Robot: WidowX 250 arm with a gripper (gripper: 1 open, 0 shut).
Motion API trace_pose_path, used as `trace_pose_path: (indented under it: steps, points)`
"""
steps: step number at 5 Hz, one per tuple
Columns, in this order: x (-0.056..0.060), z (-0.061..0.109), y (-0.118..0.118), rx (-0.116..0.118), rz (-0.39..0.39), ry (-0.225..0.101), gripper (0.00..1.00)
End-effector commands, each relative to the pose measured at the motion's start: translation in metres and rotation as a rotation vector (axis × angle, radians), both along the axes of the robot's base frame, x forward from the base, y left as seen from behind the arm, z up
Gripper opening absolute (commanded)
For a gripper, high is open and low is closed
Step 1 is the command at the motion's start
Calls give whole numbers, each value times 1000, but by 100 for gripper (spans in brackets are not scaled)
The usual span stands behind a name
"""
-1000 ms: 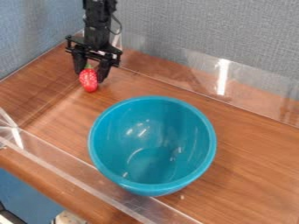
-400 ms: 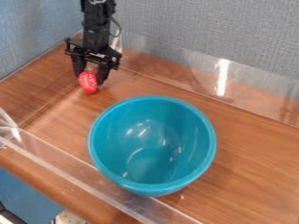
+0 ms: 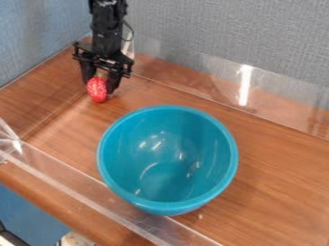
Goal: Remove the strawberry from inside the blue bowl and put it on the table
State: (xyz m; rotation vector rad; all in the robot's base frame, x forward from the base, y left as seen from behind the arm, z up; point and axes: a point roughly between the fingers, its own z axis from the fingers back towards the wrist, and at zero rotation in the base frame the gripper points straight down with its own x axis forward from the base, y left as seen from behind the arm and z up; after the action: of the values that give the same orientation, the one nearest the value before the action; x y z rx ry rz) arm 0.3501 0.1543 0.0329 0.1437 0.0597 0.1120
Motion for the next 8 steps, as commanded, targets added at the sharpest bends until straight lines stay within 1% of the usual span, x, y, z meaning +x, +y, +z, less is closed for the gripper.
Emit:
trace_pose_path:
  steps: [1, 3, 5, 6, 7, 8]
  points:
    - [-3, -4, 15, 5, -29, -11, 0]
    - [-18, -19, 17, 9, 85, -6, 0]
    - [-18, -25, 27, 13, 159, 2, 0]
    - [-22, -27, 25, 14, 182, 7, 0]
    - [-27, -30, 21, 15, 203, 14, 100]
    - [-23, -27, 41, 14, 219, 14, 0]
